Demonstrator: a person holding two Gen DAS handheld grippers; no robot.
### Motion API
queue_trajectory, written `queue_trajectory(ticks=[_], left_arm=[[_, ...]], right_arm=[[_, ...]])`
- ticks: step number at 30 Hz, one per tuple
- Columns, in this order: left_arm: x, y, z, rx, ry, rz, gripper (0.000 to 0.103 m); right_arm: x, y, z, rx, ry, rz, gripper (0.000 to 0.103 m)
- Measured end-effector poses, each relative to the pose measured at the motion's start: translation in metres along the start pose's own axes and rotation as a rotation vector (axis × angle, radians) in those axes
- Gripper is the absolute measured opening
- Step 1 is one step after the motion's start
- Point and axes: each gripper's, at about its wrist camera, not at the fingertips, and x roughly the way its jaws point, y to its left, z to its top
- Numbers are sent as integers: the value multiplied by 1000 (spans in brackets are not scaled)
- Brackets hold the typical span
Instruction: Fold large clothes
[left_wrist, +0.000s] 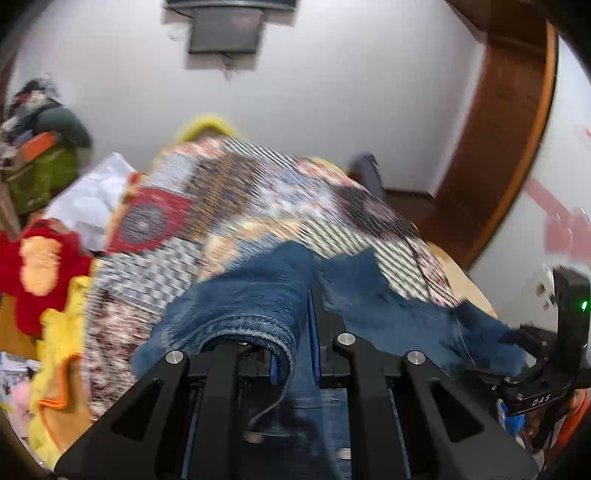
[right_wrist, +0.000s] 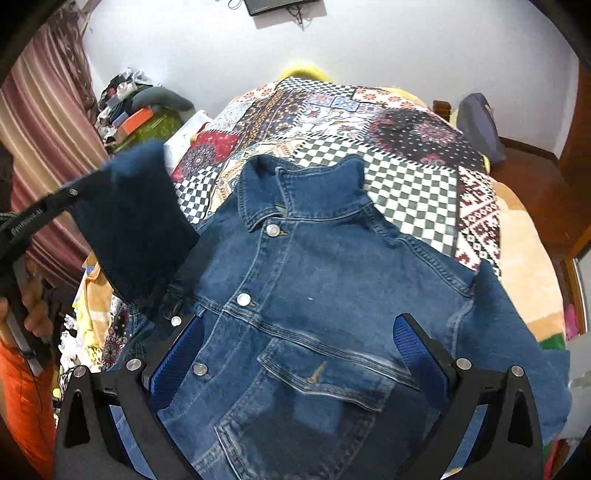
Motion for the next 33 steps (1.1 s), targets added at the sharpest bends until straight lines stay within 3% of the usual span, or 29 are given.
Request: queue_trajectory(ticks=[8,11,14,16,18,24,26,30,33], left_arm=[[93,-60,-63,21,349,-203,12],[103,-83,-87,73,416,-195,14],[102,-94,-96,120,440,-190,32],[97,-95,-98,108,449,-207,62],[91,-93,-99,89,448,-211,71],[56,-67,-95,55,405,-186,71],[30,-49,-90,52,330,-142,71],[-9,-10,-76,27,192,-60,94],[-28,24,-70,0,132,17,97]], right_arm=[[-13,-27,-15,50,10,-14,102],[-13,-32,-20,52,24,-26,102],[-11,-37,-23,62,34,-37,102],[-10,-39,-23,72,38,-34,102],[-10,-38,-23,77,38,-31,102],[-8,-18,-15,41,34,-17,102],[-7,-8,-11,18,31,-13,102],[0,22,-1,-45,27,-3,102],[12,49,3,-101,41,3,102]])
